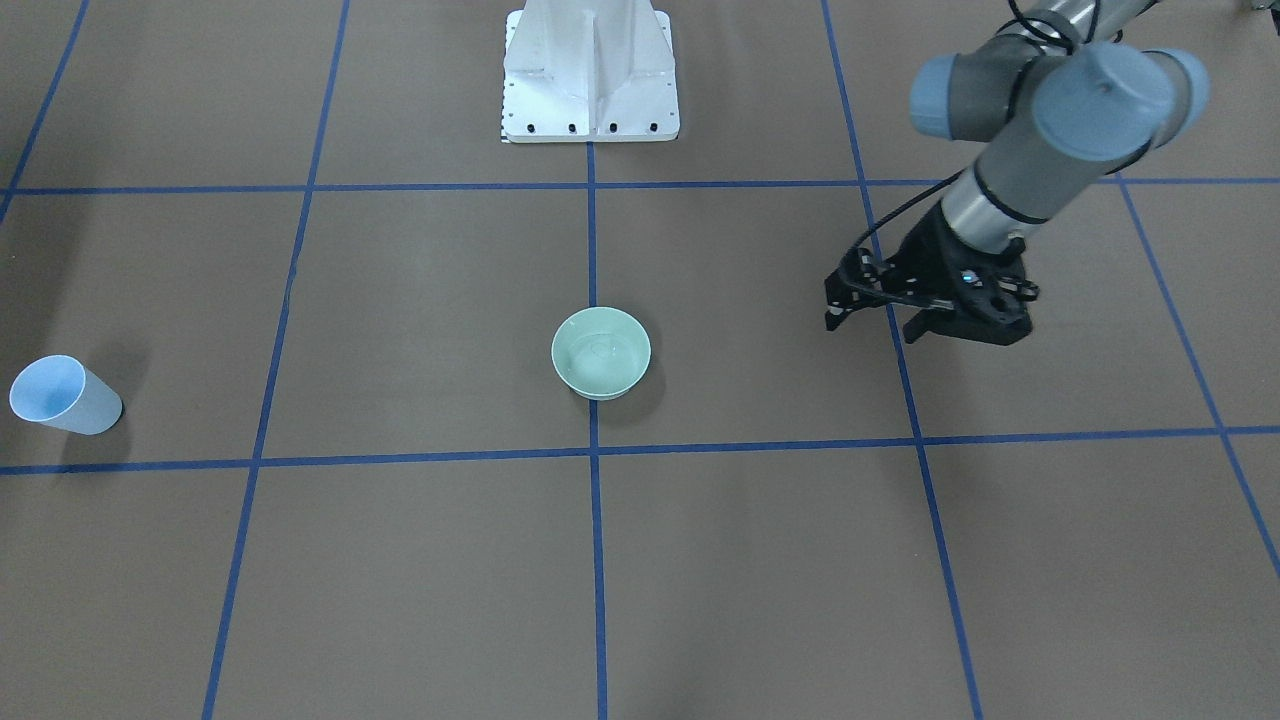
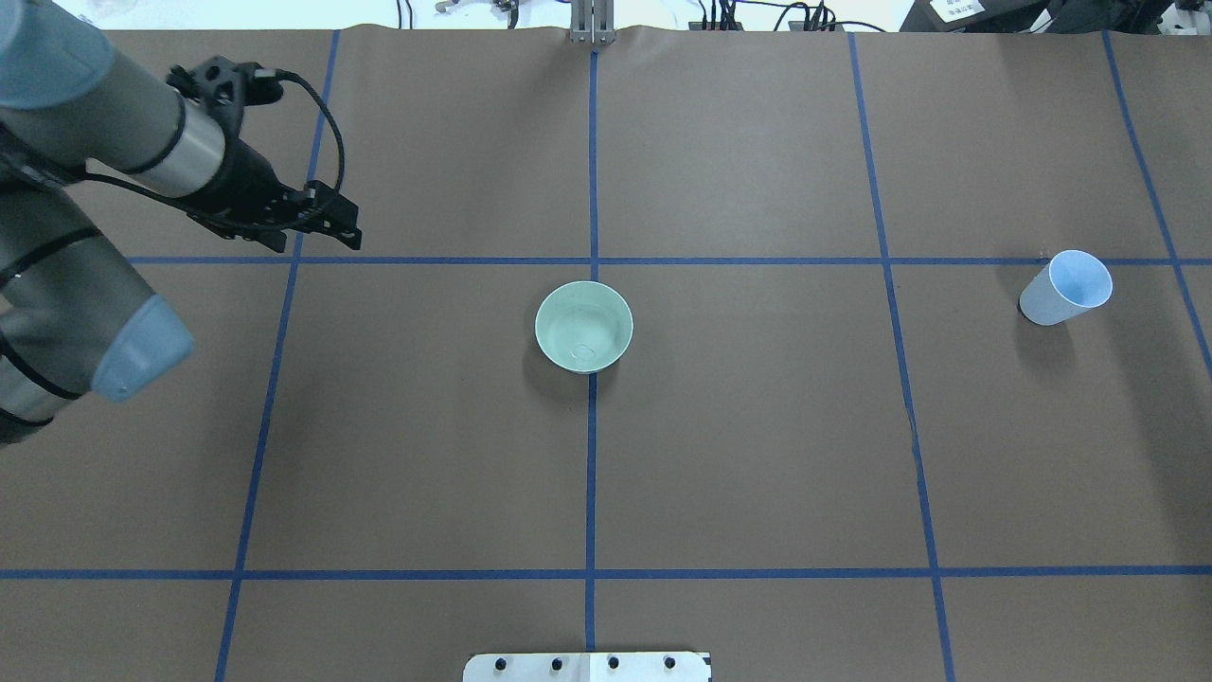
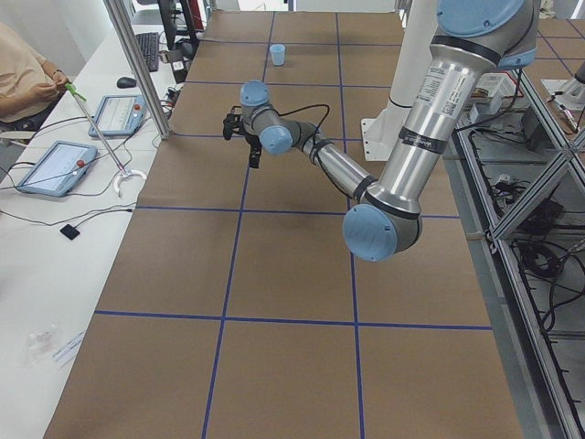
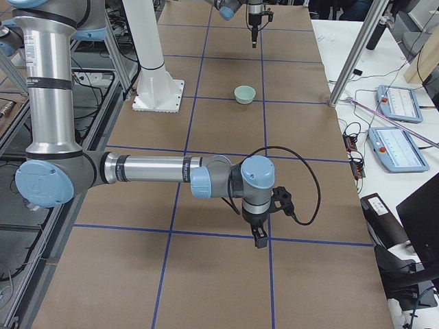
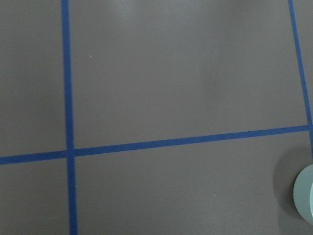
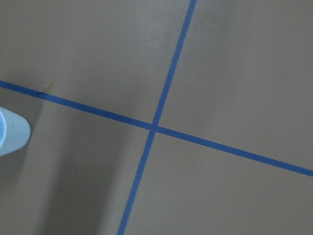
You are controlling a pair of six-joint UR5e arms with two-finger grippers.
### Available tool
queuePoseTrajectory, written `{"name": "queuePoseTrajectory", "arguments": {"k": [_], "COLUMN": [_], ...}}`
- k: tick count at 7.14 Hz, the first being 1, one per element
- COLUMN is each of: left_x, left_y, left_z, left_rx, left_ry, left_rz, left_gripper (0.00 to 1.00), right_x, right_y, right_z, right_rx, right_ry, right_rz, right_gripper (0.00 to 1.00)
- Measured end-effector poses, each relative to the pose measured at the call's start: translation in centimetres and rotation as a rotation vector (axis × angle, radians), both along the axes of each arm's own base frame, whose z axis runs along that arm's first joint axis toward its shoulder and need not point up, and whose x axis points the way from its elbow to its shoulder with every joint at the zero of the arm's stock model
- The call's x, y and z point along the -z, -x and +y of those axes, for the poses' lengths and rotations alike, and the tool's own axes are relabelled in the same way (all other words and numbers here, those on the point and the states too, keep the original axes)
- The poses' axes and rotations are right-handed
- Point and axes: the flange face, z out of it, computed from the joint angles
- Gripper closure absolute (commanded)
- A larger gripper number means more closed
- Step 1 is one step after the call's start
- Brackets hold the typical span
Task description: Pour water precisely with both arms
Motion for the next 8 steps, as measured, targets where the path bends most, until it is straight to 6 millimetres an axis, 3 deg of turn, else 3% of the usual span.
{"name": "queuePoseTrajectory", "arguments": {"k": [3,4,6,7,8], "left_x": [4.5,4.9,5.3,6.6,7.8], "left_y": [-11.3,-14.1,-17.8,-19.4,-20.6], "left_z": [0.2,0.6,2.7,3.8,4.8], "left_rx": [0.051,0.057,0.068,0.076,0.083], "left_ry": [0.041,0.049,0.072,0.085,0.098], "left_rz": [-0.030,-0.049,-0.082,-0.100,-0.119], "left_gripper": [0.00,0.00,0.03,0.15,0.36], "right_x": [-0.8,-0.8,-0.8,-0.8,-0.8], "right_y": [0.0,0.0,0.0,0.0,0.0], "right_z": [0.6,0.7,0.7,0.7,0.7], "right_rx": [0.003,0.002,0.002,0.002,0.001], "right_ry": [0.011,0.012,0.013,0.013,0.013], "right_rz": [0.001,0.001,0.000,0.000,0.000], "right_gripper": [0.00,0.00,0.00,0.00,0.00]}}
